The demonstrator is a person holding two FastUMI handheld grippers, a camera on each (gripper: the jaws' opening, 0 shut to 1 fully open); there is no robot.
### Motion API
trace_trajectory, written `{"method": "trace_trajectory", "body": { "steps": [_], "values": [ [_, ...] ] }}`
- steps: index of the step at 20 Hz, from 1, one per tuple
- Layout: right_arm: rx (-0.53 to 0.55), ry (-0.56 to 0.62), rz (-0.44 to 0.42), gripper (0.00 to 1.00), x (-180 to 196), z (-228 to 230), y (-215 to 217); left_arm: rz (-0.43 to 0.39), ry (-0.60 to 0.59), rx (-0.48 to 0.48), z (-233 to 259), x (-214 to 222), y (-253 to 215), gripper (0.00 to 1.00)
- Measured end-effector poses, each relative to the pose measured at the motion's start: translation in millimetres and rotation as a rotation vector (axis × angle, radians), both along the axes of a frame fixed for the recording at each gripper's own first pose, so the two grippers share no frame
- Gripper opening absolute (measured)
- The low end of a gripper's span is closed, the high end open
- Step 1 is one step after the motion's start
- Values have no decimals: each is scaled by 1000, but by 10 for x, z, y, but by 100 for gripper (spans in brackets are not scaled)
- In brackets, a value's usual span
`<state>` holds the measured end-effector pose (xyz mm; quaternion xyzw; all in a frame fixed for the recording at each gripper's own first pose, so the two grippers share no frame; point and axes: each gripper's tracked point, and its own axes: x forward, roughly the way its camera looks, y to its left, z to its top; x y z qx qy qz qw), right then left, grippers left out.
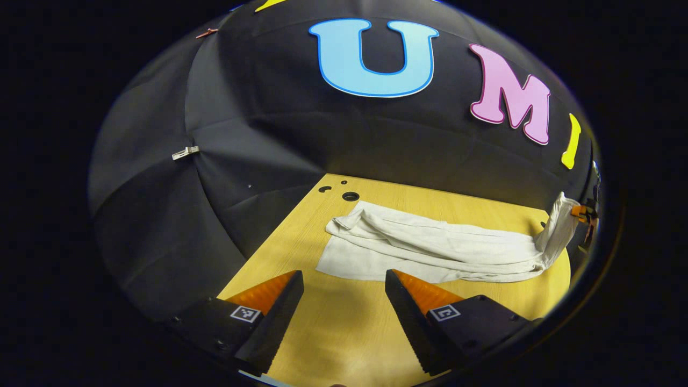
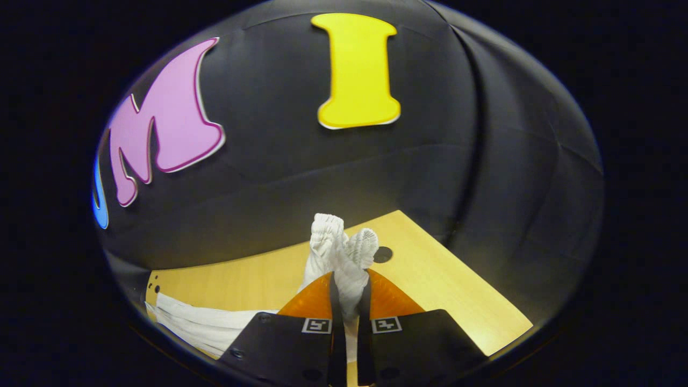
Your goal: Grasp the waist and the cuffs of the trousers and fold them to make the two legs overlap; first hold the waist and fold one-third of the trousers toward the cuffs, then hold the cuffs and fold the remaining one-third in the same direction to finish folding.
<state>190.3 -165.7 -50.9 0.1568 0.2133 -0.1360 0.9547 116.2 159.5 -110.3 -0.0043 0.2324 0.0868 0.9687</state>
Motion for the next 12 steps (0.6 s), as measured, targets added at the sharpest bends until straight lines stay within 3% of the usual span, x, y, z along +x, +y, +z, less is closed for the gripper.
{"method": "trace_trajectory", "body": {
  "steps": [6, 12],
  "values": [
    [45, -58, 161, 12, -436, 255, 218, -31, 17, 38, -52, -83, 239, 98],
    [106, -66, 320, 12, -385, 232, 237, -31, 24, 9, -152, 42, 328, 98]
  ]
}}
